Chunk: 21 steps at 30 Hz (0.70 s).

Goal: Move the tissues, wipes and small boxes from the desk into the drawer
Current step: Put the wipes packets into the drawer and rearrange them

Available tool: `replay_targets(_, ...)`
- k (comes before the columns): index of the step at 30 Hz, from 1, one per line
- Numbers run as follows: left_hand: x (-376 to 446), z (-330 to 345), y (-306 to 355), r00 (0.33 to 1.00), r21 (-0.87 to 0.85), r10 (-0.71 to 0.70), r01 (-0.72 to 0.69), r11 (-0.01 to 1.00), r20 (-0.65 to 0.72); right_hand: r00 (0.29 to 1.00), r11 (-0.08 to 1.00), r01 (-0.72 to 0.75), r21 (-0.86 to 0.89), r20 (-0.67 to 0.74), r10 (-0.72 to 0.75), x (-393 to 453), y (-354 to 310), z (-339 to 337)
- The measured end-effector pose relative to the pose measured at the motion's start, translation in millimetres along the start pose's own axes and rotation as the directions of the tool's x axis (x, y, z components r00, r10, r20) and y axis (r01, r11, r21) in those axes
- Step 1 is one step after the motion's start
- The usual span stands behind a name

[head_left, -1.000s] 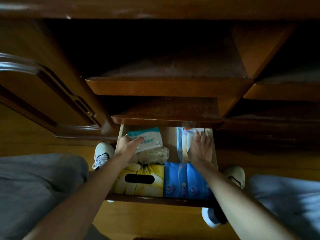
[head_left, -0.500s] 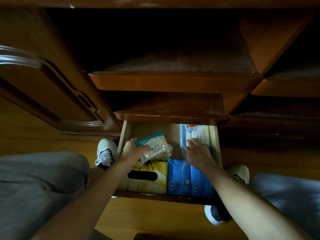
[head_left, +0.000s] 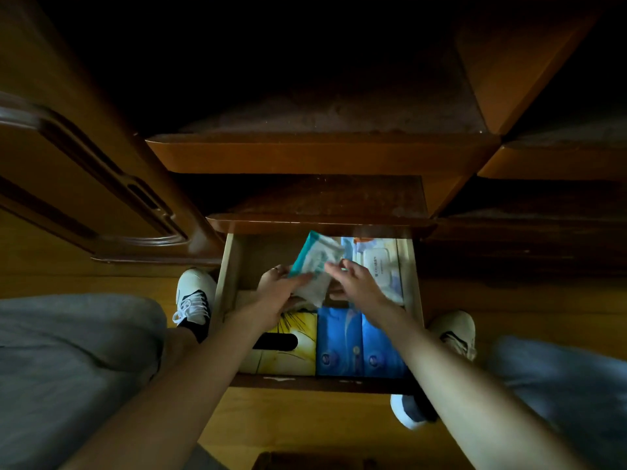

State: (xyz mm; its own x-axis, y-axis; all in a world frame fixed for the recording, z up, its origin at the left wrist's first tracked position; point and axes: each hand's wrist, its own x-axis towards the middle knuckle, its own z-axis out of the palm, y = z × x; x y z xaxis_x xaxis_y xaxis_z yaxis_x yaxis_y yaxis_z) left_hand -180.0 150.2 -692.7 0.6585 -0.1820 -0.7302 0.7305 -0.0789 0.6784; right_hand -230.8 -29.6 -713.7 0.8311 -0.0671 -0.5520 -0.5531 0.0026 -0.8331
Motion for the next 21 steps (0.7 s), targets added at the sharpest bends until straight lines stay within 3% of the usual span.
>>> replay_targets(2,4,10,-13,0.993,0.306,0.102,-0.113,0.945,0.051,0.997,0.999,0.018,-0.045,-0.071,-0.021,-6,3,2)
replay_targets(4,7,18,-28,0.964,0.586,0.227,-0.265,0.766,0.14,0.966,0.988,0.01,-0.154,-0.254,-0.049,-7,9,-7)
replay_targets(6,6,20,-36,0.94,0.754,0.282,-0.325,0.571,0.192,0.905,0.956,-0.011,-0.294,-0.41,-0.116,-6,15,-25)
replay_targets(9,2,9,-39,0.939,0.812,0.286,-0.313,0.492,0.189,0.838,0.893,-0.037,-0.449,-0.501,-0.217,0,20,-53)
replay_targets(12,0,-13,-39,0.931,0.871,0.31,-0.306,0.384,0.191,0.826,0.773,-0.136,-0.619,-0.502,-0.256,10,23,-61)
replay_targets(15,-1,-35,-43,0.914,0.918,0.354,-0.299,0.259,0.198,0.832,0.458,-0.234,-0.857,-0.42,-0.361,12,26,-45)
replay_targets(17,-1,-46,-48,0.918,0.94,0.347,-0.273,0.204,0.192,0.863,0.222,-0.235,-0.946,-0.308,-0.401,14,29,-29)
replay_targets(18,-1,-50,-50,0.923,0.947,0.335,-0.26,0.188,0.187,0.886,0.162,-0.218,-0.962,-0.265,-0.381,16,31,-22)
replay_targets(21,1,-59,-56,0.929,0.959,0.297,-0.261,0.109,0.22,0.943,0.22,-0.235,-0.947,-0.277,-0.187,18,35,-16)
